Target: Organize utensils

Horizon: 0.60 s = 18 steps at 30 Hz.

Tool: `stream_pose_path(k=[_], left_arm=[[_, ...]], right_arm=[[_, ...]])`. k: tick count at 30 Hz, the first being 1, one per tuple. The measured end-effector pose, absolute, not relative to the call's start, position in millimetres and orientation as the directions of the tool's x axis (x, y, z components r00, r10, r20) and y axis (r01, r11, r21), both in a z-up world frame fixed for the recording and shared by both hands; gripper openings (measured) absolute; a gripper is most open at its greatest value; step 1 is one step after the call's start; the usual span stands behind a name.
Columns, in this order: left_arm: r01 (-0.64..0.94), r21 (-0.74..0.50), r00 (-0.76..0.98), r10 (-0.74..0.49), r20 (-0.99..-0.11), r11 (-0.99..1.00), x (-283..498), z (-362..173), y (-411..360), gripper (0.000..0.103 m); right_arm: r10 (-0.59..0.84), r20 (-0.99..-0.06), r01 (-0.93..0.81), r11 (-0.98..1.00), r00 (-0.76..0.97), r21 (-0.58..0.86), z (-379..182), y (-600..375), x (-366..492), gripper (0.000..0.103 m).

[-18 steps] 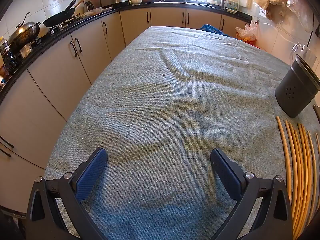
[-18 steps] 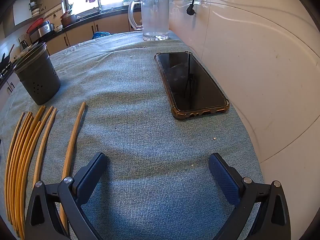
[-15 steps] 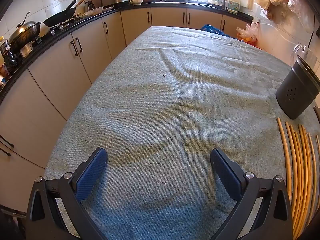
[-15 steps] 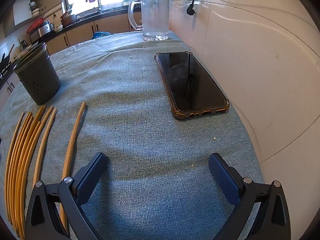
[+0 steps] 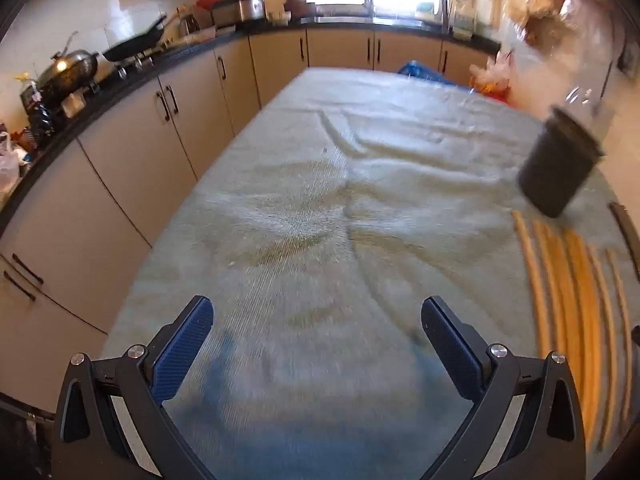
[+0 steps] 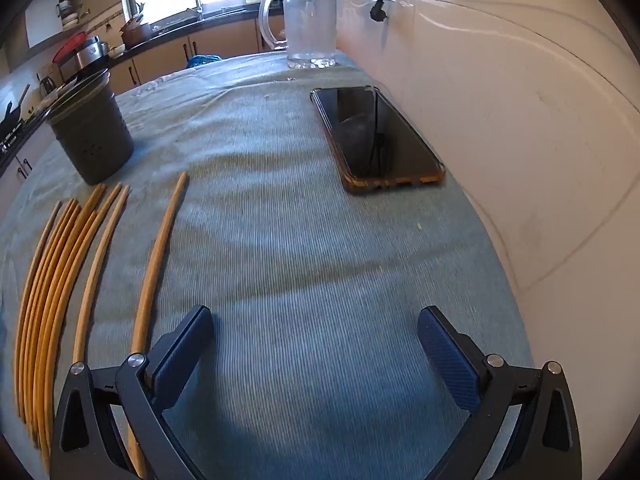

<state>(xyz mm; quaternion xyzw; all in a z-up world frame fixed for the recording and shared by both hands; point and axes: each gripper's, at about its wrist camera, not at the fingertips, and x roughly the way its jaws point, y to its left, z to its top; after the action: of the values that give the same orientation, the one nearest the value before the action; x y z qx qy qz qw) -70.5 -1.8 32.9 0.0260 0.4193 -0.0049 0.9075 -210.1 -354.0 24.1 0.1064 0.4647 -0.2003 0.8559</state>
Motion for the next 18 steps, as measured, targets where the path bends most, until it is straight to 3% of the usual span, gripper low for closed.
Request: stream_pose_path(k=[5, 18], left_arm=[[0.030, 0.015, 0.722, -0.011, -0.691, 0.999, -118.6, 66.9, -6.4, 0.103], [0.029, 0.094, 0.890, 0.017, -0.455, 0.995, -206.3, 130.1, -31.6, 0.103]], right_arm=[[-0.281, -0.810, 0.481, 0.876, 0.515, 0.002, 31.6, -343.1, -236.8, 0.101], [-0.352, -0.583, 0.476, 0.877, 0.732, 0.068, 103.9, -273.8, -305.9, 0.102]])
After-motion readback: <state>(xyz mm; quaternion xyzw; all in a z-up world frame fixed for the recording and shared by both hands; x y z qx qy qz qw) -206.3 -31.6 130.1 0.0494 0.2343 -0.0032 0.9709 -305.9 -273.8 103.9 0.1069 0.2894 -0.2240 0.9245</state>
